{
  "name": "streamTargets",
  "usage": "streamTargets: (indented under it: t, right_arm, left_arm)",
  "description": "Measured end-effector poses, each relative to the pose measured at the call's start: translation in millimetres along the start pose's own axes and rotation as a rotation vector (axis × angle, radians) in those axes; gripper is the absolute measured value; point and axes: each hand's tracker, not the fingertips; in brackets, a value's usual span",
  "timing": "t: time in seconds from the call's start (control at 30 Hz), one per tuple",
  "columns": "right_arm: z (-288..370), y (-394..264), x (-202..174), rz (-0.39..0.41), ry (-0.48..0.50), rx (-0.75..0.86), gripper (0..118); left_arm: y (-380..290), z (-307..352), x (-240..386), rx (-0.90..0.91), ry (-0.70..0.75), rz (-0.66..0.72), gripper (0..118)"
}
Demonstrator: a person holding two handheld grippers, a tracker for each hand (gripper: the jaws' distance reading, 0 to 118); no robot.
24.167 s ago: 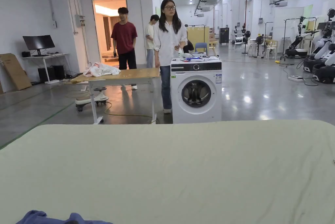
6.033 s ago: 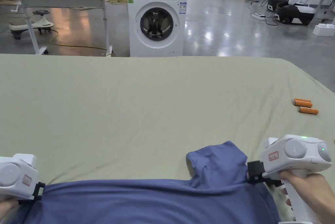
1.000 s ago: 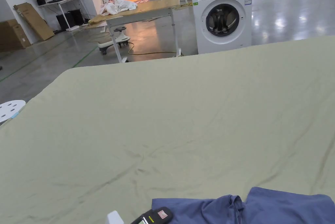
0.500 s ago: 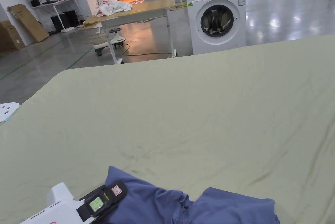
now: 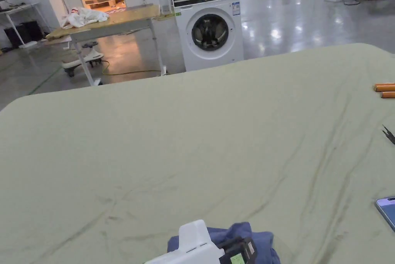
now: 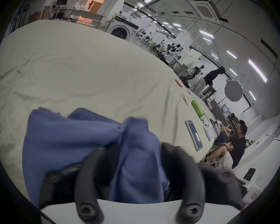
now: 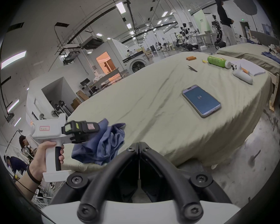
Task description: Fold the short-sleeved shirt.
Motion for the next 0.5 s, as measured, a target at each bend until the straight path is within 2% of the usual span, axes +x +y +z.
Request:
streamTargets:
  t: [0.03,0.07,0.1,0.13,0.2,0.23,0.3,0.4,0.5]
  right_arm:
    - [0,0,1,-0.005,-0.004,-0.002,0]
    - [0,-1,3,-0.01,-0.007,-0.001,0]
    - [1,-2,5,-0.016,-0.009,0.0,0]
    - [0,-2,7,-0.025,-0.008,0.002,0]
    - [-1,-3,9,-0.042,0.001,0.001,0]
    - [-3,-3,10,-0.047,0.002,0.0,0]
    - [-6,-5,12,-0.058,0.003,-0.008,0]
    - [-7,-7,11,-0.062,0.005,-0.015,0]
    - [-6,-7,2,-0.052,0.012,-0.024,0]
  left_arm:
    - [3,3,1,0.008,-0.013,-0.001,69]
    - [6,12,2,0.063,-0.058,0.006,70]
    - [8,23,2,0.095,-0.084,0.002,69]
    - [11,32,-1,0.123,-0.12,0.002,62]
    - [15,43,-7,0.137,-0.118,0.023,22]
    - [14,43,-9,0.142,-0.105,0.029,7]
    - [10,32,-12,0.112,-0.069,0.025,4]
    - [-9,-1,-11,-0.017,-0.117,0.044,3]
    - [-33,-42,3,-0.12,-0.036,-0.058,3]
